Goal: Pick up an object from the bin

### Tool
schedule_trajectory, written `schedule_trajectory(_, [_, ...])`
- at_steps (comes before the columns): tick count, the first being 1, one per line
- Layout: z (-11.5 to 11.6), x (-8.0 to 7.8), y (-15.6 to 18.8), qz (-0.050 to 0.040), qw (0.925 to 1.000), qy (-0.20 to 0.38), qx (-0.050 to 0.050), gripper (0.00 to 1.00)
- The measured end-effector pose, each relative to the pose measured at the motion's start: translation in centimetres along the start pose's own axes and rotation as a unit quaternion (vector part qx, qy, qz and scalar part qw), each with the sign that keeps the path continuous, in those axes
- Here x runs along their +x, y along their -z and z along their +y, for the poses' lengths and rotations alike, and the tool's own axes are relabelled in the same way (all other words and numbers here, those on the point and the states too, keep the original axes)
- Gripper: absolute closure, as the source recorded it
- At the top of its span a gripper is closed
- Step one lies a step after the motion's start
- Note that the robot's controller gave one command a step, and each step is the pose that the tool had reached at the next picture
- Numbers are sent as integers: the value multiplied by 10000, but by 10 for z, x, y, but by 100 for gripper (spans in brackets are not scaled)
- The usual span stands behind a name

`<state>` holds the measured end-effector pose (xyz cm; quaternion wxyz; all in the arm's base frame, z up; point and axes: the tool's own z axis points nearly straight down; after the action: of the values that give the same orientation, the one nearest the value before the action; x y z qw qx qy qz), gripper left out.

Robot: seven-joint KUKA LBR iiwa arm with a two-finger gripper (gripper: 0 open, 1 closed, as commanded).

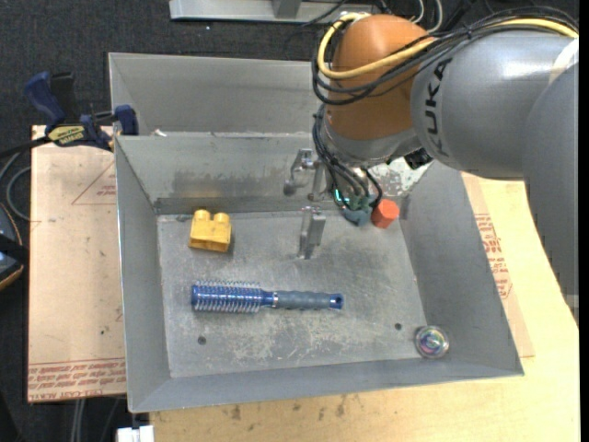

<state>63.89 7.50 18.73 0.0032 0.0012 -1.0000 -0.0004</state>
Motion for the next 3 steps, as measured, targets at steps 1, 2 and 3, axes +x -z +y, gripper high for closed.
schedule_trajectory(1, [-17, 83, -91, 15, 9962, 877, 3, 0])
schedule_trajectory(2, [1, 81, -57, -54, 9500, 3121, 9, 0])
schedule_trajectory(3, [10, 92, -116, -103, 9448, 3274, 4, 0])
